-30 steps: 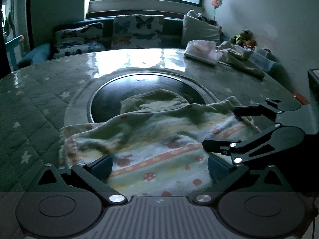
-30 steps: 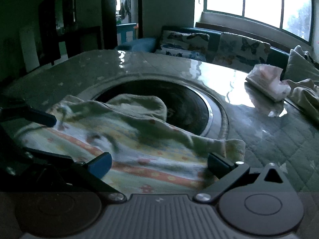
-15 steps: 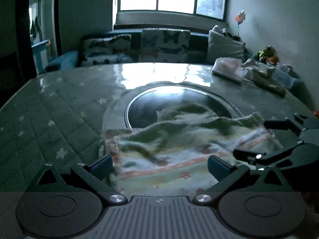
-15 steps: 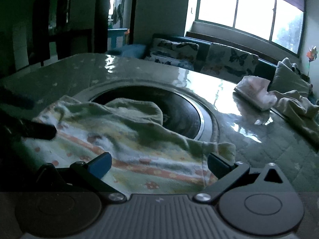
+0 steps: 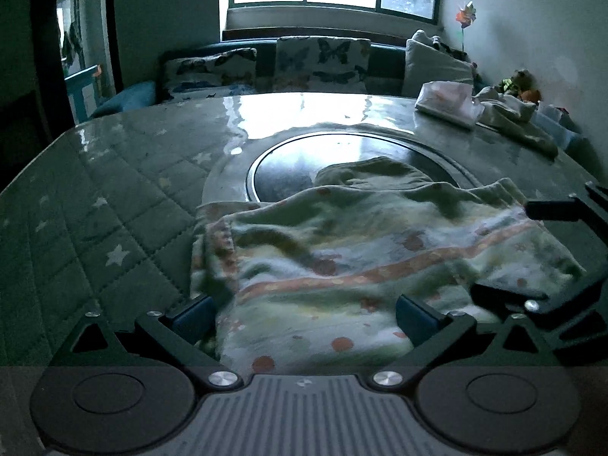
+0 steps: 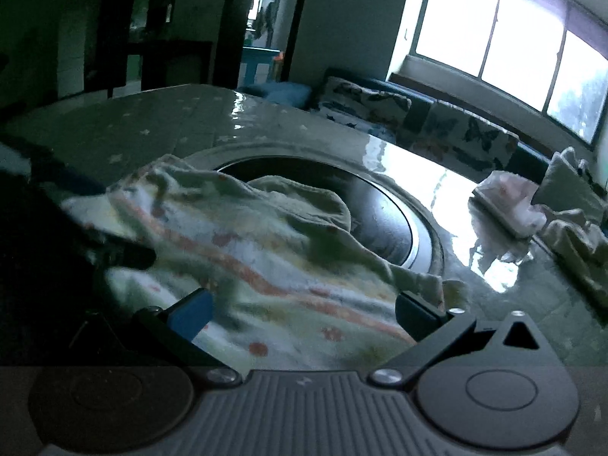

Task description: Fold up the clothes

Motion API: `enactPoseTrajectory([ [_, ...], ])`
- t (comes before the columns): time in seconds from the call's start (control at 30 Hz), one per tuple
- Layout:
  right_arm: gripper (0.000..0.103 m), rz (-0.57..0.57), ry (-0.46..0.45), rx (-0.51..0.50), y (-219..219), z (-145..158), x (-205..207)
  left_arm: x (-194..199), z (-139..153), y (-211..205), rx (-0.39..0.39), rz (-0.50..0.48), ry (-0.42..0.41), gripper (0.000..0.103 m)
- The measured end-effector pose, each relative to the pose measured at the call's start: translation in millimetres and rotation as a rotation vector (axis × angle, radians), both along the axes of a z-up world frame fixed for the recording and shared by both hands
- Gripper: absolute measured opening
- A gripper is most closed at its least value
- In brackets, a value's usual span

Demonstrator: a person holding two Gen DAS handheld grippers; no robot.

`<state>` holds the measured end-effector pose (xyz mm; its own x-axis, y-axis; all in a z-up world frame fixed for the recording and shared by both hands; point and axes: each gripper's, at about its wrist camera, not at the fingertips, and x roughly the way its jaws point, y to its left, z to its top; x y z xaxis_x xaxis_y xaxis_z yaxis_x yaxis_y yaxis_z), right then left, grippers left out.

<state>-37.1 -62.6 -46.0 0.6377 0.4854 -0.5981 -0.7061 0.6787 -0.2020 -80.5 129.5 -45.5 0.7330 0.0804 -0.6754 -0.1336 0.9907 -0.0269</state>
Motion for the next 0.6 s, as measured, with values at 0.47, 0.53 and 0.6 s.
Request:
enactPoseTrajectory([
  [0.47, 0.103, 0.026, -0.074, -0.049, -29, 1, -21, -3, -3, 2, 0.006, 0.006, -0.017, 0.103],
  [0.53, 0.103, 0.012, -0.085, -0.053, -33, 5, -21, -2, -1, 2, 0.004, 0.015, -0.006, 0.103],
  [0.6, 0.103, -0.011, -0.096, -0.058, -37, 7, -17, -1, 1, 1, 0.004, 0.024, 0.002, 0.103],
])
